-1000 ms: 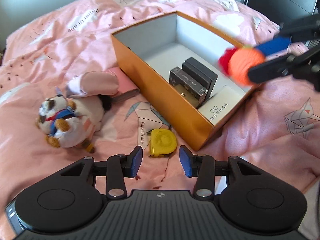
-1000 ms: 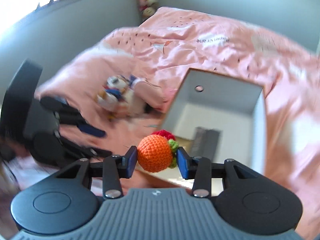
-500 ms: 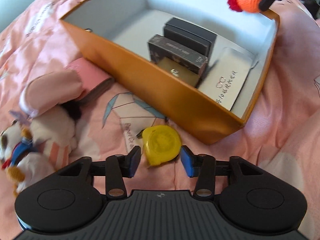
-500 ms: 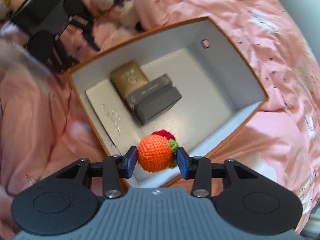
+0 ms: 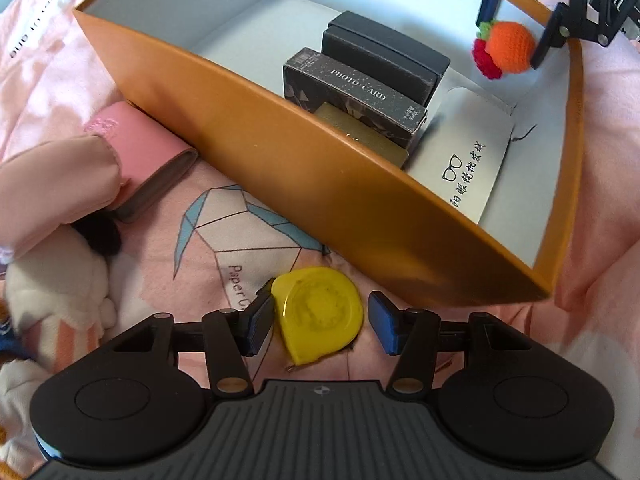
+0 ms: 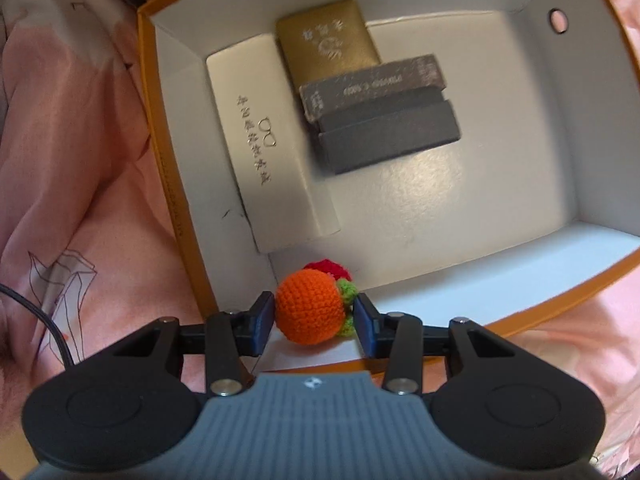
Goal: Organize objects
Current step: 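Carry the orange ball with the right gripper over the orange box, then lower the ball into the box and open the right gripper while the left grasps the yellow tape measure, then carry the yellow tape measure with the left gripper into the orange box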
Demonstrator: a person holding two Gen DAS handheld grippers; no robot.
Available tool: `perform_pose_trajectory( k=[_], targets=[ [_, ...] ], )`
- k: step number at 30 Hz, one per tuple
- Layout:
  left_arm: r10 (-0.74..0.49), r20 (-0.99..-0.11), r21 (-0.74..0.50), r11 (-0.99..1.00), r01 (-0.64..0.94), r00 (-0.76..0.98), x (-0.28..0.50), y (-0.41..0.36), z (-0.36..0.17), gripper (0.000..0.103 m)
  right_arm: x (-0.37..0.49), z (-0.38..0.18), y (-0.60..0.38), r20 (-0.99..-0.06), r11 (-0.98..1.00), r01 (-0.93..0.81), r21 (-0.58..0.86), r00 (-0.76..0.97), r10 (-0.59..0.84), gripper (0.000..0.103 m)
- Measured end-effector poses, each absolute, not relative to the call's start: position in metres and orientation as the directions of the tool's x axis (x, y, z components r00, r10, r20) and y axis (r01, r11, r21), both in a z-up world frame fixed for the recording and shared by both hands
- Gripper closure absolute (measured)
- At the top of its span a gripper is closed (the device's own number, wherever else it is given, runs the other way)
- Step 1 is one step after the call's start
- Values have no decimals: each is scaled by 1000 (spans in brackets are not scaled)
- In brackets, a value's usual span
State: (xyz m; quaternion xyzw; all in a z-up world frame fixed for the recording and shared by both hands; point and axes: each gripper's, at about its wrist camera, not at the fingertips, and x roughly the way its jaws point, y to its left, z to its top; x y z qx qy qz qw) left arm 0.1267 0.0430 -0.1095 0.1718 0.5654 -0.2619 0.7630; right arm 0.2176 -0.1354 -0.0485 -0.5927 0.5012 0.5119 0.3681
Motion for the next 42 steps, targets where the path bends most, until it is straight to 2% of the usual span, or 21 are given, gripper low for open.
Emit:
perform_pose_trajectory(
  k=[11,13,20,26,34,42],
  targets=[
    [-104,-970,65,760,647,220,123,20,-128,38,221,-70,-131,-949,-233,-954,191,-119,-292,56],
    [-108,-970,59,763,643,217,121,20,-127,41,224,-71,-131,-949,-218,-956,195,-127,-289,56],
    [-122,-966,37,805,592,227,114,28,-122,42,229,-70,-134,-946,-181,-961,211,-155,-284,55],
    [-156,-960,-25,876,481,233,108,46,-110,42,225,-62,-134,-954,-187,-964,191,-138,-265,55],
    [-166,-925,-17,917,399,342,89,64,-66,42,229,-19,-143,-996,-89,-992,83,-80,-42,55],
    [-204,-848,43,894,446,490,105,51,6,42,233,3,-162,-980,114,-981,-156,168,106,61]
  ],
)
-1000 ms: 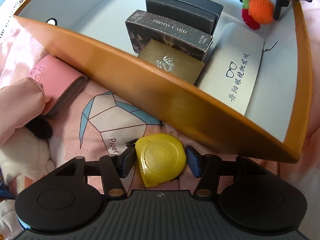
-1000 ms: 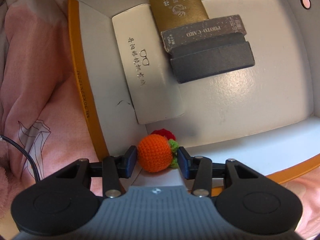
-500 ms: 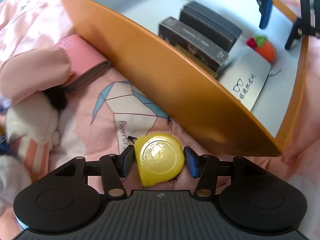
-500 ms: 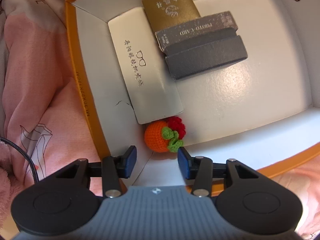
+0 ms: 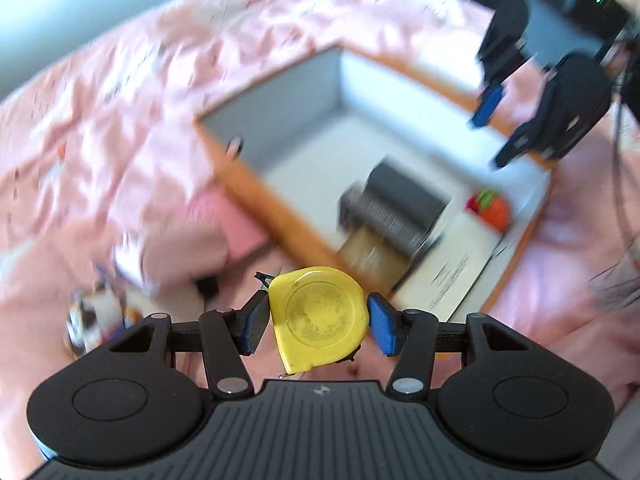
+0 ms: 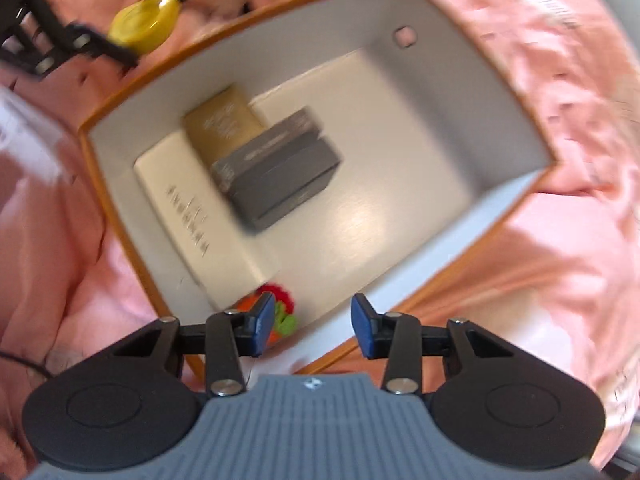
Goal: Organize objects
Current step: 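Carry the yellow tape measure with the left gripper into the orange box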
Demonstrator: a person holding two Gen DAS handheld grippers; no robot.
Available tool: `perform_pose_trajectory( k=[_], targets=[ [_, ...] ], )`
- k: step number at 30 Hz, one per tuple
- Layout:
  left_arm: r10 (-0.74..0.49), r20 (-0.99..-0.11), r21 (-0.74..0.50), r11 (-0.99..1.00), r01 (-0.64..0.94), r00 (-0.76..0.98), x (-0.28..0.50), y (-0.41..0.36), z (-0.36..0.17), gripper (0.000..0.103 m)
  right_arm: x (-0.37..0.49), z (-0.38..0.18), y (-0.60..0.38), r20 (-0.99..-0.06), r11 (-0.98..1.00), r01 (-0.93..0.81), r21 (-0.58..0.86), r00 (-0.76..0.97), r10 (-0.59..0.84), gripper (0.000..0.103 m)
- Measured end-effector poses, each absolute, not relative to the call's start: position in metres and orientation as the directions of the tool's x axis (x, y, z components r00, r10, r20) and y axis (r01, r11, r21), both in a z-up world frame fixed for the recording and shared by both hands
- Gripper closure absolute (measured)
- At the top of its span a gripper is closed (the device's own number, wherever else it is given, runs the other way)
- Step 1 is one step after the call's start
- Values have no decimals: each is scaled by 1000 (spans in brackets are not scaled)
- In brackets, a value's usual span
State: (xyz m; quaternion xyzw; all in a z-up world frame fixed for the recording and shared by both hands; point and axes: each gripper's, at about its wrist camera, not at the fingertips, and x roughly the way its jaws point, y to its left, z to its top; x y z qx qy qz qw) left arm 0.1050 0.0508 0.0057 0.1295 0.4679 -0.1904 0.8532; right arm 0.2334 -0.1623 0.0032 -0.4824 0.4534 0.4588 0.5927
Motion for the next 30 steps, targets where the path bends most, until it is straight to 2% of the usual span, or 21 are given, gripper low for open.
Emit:
perform_pose_trajectory(
  k=[6,11,16,21,26,30],
  targets=[
    [-309,-802,62,808,586,511,125,-2,27,42,234,24,-184,-935,320,-920,-228,298,192,66],
    [-364,-813,80,703,706,455,151,-55,12,42,248,27,-202,-924,468,-861,-197,323,206,74],
    [-383,-843,92,588,803,377,178,-100,-12,42,261,25,-215,-917,531,-826,-190,342,205,77],
    [-351,-890,86,498,863,292,201,-129,-46,42,274,12,-219,-921,554,-817,-161,326,212,77],
    [-287,-921,90,503,860,264,220,-140,-70,42,280,1,-222,-937,547,-829,-119,277,215,77],
    [-281,-935,56,485,873,216,231,-144,-85,42,286,-6,-224,-947,534,-839,-104,249,206,77]
  ],
)
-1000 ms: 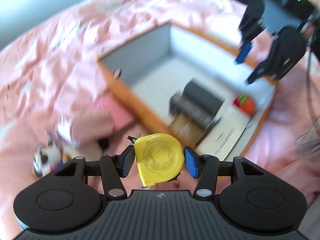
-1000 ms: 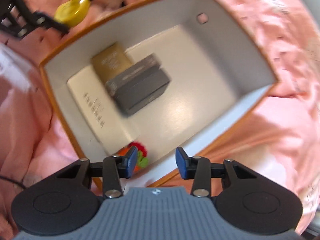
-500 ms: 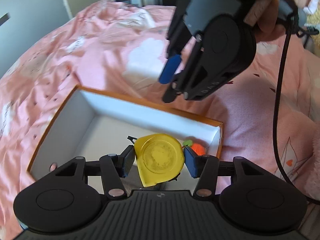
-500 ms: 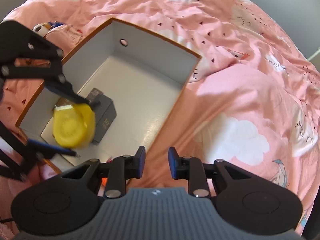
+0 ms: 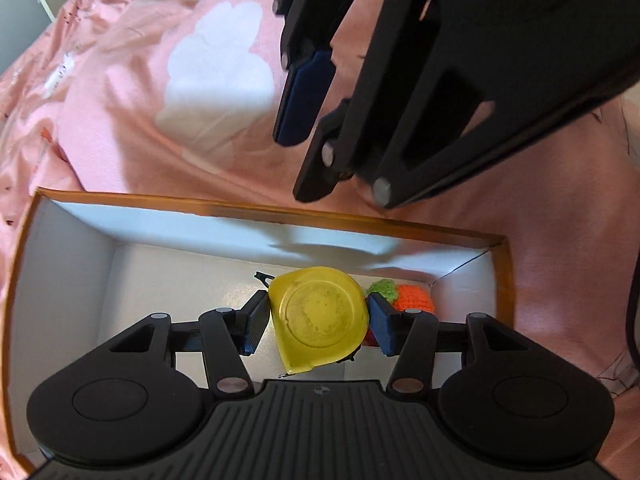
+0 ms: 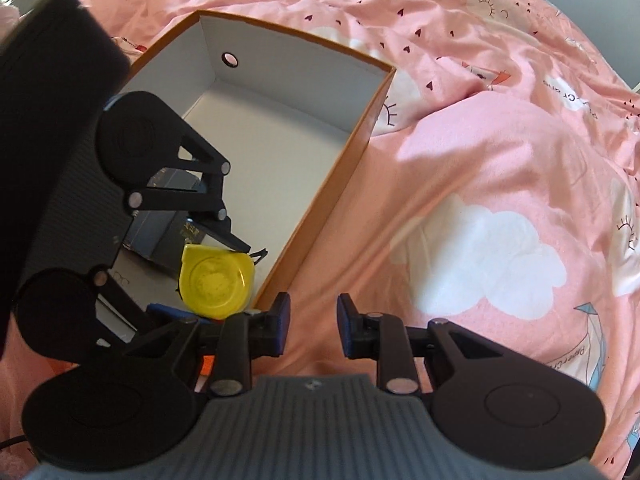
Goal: Organize objects
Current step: 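Carry the yellow tape measure with the left gripper into the orange box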
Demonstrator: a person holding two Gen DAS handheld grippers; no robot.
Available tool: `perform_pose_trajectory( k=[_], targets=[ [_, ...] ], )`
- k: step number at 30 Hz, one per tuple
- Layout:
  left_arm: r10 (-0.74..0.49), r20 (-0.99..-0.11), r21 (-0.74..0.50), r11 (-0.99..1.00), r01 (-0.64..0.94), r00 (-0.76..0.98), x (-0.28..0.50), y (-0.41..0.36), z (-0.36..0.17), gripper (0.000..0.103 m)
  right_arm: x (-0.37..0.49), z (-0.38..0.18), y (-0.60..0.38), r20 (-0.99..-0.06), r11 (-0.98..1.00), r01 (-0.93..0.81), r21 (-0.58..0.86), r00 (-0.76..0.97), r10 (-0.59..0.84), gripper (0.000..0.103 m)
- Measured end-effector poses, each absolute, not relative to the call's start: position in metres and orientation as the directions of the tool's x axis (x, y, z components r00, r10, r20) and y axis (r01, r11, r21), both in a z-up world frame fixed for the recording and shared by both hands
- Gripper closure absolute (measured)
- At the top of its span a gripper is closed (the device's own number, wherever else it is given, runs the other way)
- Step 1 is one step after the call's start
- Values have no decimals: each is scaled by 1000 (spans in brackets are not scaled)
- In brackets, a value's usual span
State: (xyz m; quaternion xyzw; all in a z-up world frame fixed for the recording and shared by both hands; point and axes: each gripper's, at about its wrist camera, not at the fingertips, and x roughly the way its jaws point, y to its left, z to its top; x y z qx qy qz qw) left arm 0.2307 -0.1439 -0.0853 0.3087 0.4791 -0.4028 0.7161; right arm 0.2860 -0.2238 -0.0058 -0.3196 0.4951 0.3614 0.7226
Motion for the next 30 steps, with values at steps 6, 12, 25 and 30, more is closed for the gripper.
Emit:
perform_pose_trajectory(
  k=[6,12,25,30],
  targets=[
    [-266,-952,14,454,891,150,246,-146,-107,42,292,-14,-221,-958,502,-859,-95,216,187,78],
    [-316,-943,-60,474,879,105,259,-140,-116,42,293,-21,-219,-964,504,-860,-76,193,184,77],
    [-310,-941,-93,624,775,136,268,-113,-125,43,276,-13,-218,-965,507,-854,-112,216,151,77],
    [-282,-951,-110,686,719,124,272,-105,-133,51,274,-10,-220,-963,518,-846,-122,228,146,78]
  ],
)
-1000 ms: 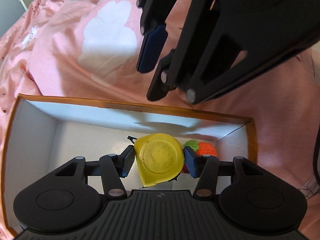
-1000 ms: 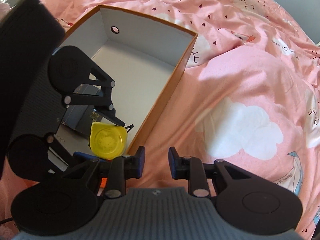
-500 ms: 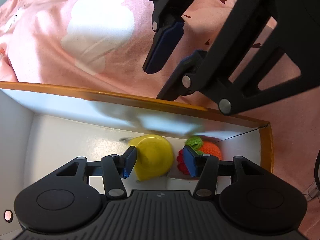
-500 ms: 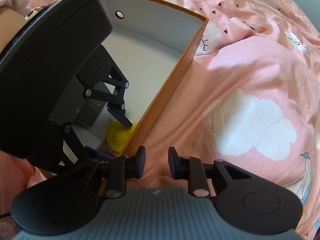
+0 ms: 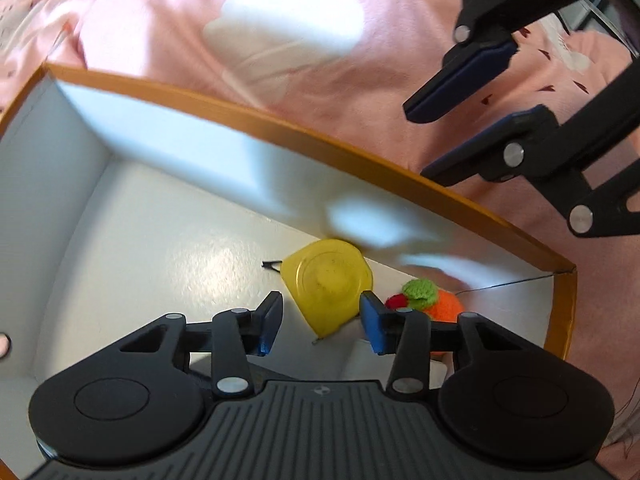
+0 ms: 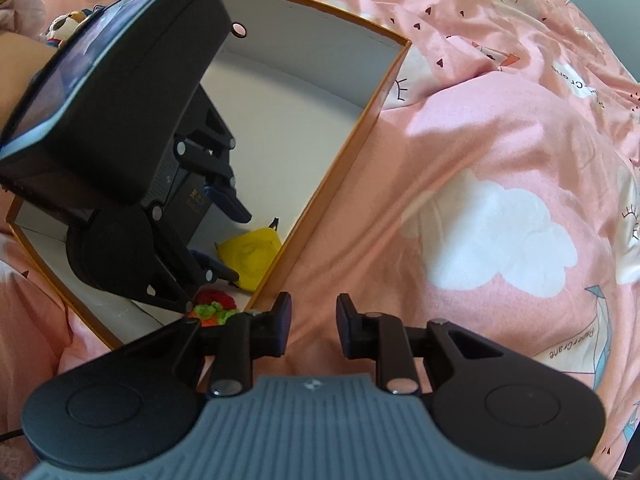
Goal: Organize objects
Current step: 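Lower the tape measure onto the box floor and open the left gripper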
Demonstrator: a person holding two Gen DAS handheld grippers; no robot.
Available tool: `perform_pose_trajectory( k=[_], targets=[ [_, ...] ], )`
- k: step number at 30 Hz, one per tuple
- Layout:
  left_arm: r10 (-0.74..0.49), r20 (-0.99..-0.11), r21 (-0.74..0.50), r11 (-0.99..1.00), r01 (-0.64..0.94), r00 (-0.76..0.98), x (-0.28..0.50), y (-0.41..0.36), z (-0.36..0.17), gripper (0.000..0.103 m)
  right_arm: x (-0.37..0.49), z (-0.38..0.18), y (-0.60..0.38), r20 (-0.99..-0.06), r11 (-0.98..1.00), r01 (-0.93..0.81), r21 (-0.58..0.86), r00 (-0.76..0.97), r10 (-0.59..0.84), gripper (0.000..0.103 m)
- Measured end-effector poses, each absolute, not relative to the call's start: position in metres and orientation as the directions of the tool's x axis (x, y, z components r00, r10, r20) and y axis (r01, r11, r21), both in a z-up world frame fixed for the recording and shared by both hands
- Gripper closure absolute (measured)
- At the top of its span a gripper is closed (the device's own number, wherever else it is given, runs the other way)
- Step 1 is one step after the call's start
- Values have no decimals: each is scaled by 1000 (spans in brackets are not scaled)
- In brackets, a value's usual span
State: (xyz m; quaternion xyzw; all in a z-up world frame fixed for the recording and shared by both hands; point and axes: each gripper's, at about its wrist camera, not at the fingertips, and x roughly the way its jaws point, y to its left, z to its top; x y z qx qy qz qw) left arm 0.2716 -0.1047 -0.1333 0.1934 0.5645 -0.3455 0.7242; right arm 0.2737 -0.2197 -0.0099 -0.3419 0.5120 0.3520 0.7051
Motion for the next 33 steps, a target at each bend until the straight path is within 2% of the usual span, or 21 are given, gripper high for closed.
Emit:
perform_pose_trajectory(
  k=[5,14,19,28,33],
  targets=[
    [-308,-944,-143,705,695,118,271,-100,-142,51,272,-13,-219,-969,506,-854,-122,213,125,89],
    [-363,-927,-201,694,692,95,271,-89,-151,53,276,-26,-220,-979,500,-857,-127,188,75,89],
    [-367,-922,-185,704,686,128,265,-78,-149,53,274,-27,-219,-980,493,-859,-135,189,60,89],
    [-379,-875,-104,755,647,301,218,-28,-88,53,259,1,-215,-965,472,-863,-179,248,86,89],
    [-358,-825,-75,837,542,438,171,0,-48,53,242,33,-200,-932,452,-870,-195,308,190,89]
  ],
)
